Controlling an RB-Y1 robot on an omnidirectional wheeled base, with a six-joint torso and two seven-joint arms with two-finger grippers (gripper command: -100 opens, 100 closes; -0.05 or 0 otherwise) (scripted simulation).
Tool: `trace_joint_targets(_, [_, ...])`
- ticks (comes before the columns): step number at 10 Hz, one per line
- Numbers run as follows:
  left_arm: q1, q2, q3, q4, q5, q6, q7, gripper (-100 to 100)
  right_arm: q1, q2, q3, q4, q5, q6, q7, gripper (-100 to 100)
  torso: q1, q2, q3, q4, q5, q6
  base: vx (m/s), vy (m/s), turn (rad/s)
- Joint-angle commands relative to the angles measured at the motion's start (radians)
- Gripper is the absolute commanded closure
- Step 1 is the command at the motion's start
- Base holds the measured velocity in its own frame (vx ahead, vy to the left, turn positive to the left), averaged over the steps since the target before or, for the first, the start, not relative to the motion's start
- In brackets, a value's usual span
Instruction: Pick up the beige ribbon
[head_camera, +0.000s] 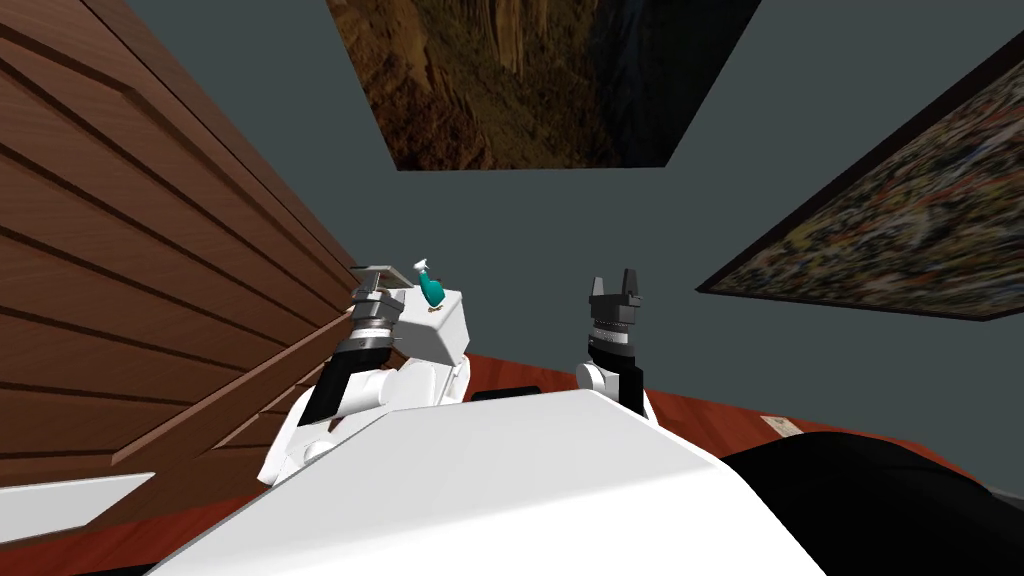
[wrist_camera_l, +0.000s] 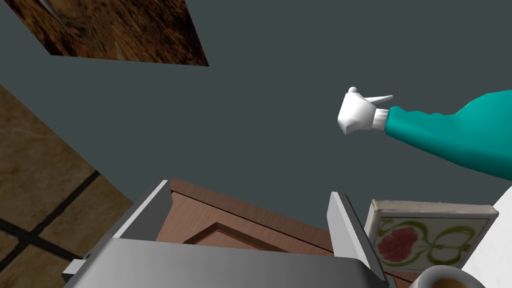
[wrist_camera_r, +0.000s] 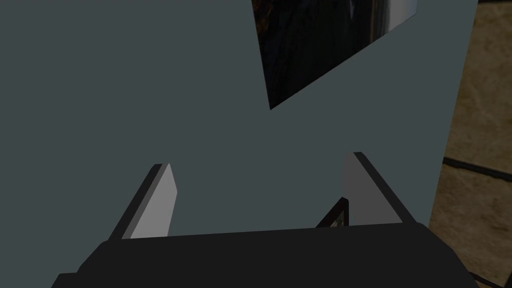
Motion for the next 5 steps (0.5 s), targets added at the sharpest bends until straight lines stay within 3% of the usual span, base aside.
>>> trace_joint_targets(1, [-0.004, 0.005, 0.008, -0.004, 0.006, 0.028, 0.007, -100, 0.000, 0.000, 0.000, 0.000, 0.000, 0.000, 0.000, 0, 0.000, 0.000, 0.000, 0.000, 0.000, 0.000, 0.004, -0.013, 0.003])
trace_joint_targets(2, [-0.030, 0.019, 0.047, 0.003, 0.035, 0.067, 0.037, -100, 0.000, 0.000, 0.000, 0.000, 0.000, 0.000, 0.000, 0, 0.001, 0.000, 0.000, 0.000, 0.000, 0.000, 0.015, -0.025, -0.109])
trace_joint_targets(3, [-0.030, 0.019, 0.047, 0.003, 0.035, 0.090, 0.037, -100, 0.000, 0.000, 0.000, 0.000, 0.000, 0.000, 0.000, 0, 0.000, 0.000, 0.000, 0.000, 0.000, 0.000, 0.015, -0.025, -0.057])
trace_joint_targets(4, [-0.057, 0.033, 0.088, 0.010, 0.064, 0.120, 0.069, -100, 0.000, 0.000, 0.000, 0.000, 0.000, 0.000, 0.000, 0, 0.000, 0.000, 0.000, 0.000, 0.000, 0.000, 0.017, -0.041, -0.106])
trace_joint_targets(5, [-0.057, 0.033, 0.088, 0.010, 0.064, 0.150, 0.069, -100, 0.000, 0.000, 0.000, 0.000, 0.000, 0.000, 0.000, 0, -0.001, 0.000, 0.000, 0.000, 0.000, 0.000, 0.017, -0.036, -0.052])
